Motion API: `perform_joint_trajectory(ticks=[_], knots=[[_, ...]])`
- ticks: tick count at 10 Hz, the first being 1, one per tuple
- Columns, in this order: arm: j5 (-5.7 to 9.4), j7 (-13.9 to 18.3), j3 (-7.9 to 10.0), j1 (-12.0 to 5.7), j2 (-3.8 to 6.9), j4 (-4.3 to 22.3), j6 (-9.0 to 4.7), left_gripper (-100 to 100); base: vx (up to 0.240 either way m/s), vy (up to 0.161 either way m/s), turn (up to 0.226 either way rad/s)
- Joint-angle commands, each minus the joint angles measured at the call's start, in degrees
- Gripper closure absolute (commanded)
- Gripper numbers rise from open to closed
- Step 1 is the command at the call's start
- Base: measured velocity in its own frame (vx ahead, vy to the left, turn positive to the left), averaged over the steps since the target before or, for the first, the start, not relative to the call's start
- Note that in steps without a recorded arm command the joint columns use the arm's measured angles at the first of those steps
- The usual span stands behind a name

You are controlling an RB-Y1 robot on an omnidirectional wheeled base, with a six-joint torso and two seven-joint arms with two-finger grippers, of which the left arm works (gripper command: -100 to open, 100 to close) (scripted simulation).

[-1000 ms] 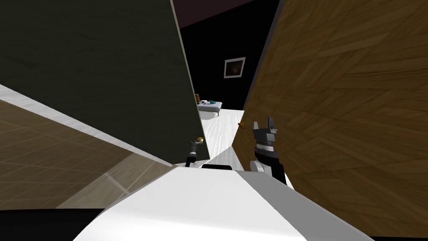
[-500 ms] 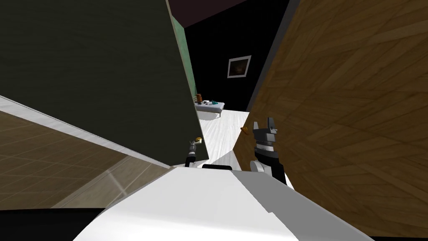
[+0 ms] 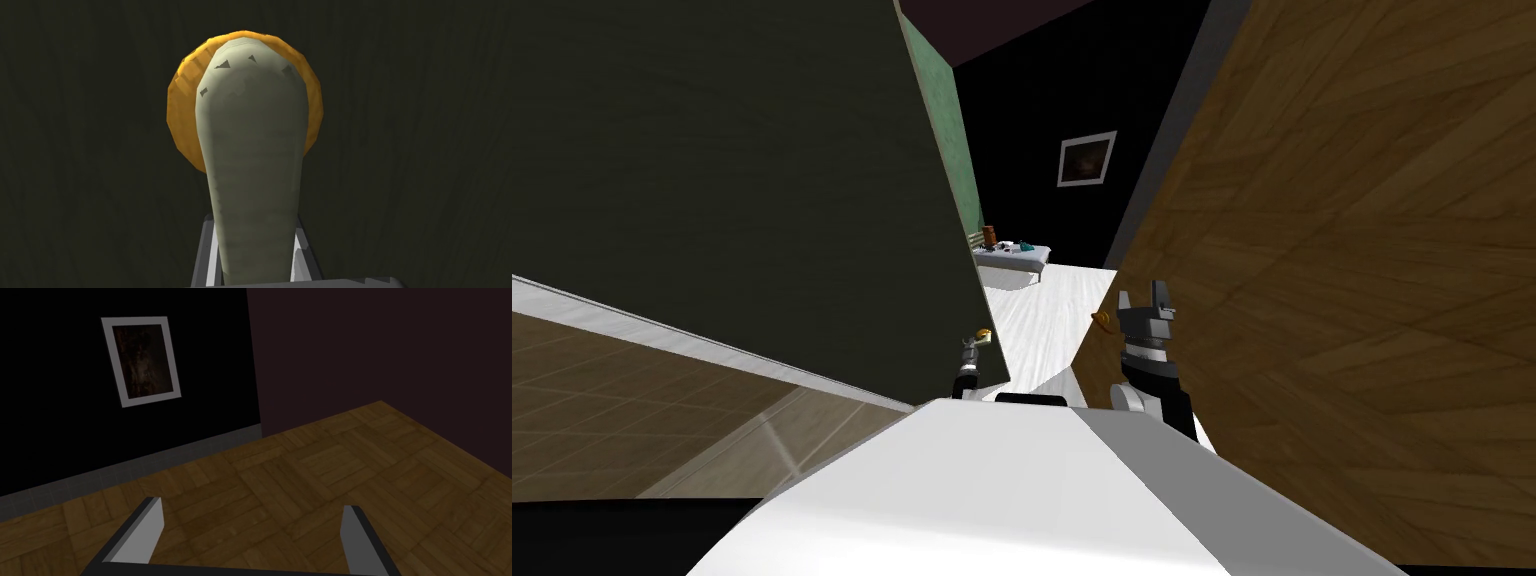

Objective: Push the door open

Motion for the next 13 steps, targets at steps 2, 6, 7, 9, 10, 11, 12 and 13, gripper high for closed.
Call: perform_joint_trajectory(ticks=[2, 6, 7, 9, 10, 11, 12, 13], knots=[[0.88, -0.66, 1.82, -0.43, 1.84, -0.22, -0.4, 100, 0.192, -0.02, 0.055], [2.12, -1.48, 4.07, -0.47, 3.23, -0.29, -0.54, 100, 0.206, -0.006, 0.045], [2.12, -1.48, 4.07, -0.47, 3.23, -0.29, -0.54, 100, 0.142, -0.01, 0.026], [3.01, -2.07, 5.68, -0.5, 3.67, -0.33, -0.63, 100, 0.171, -0.005, 0.07], [3.38, -2.32, 6.34, -0.51, 3.69, -0.35, -0.68, 100, 0.229, -0.034, 0.055], [3.75, -2.56, 7.01, -0.52, 3.7, -0.37, -0.72, 100, 0.207, -0.016, 0.05], [4.12, -2.81, 7.68, -0.53, 3.56, -0.39, -0.76, 100, 0.189, -0.001, 0.068], [4.49, -3.05, 8.35, -0.54, 3.43, -0.41, -0.8, 100, 0.192, 0.008, 0.067]])
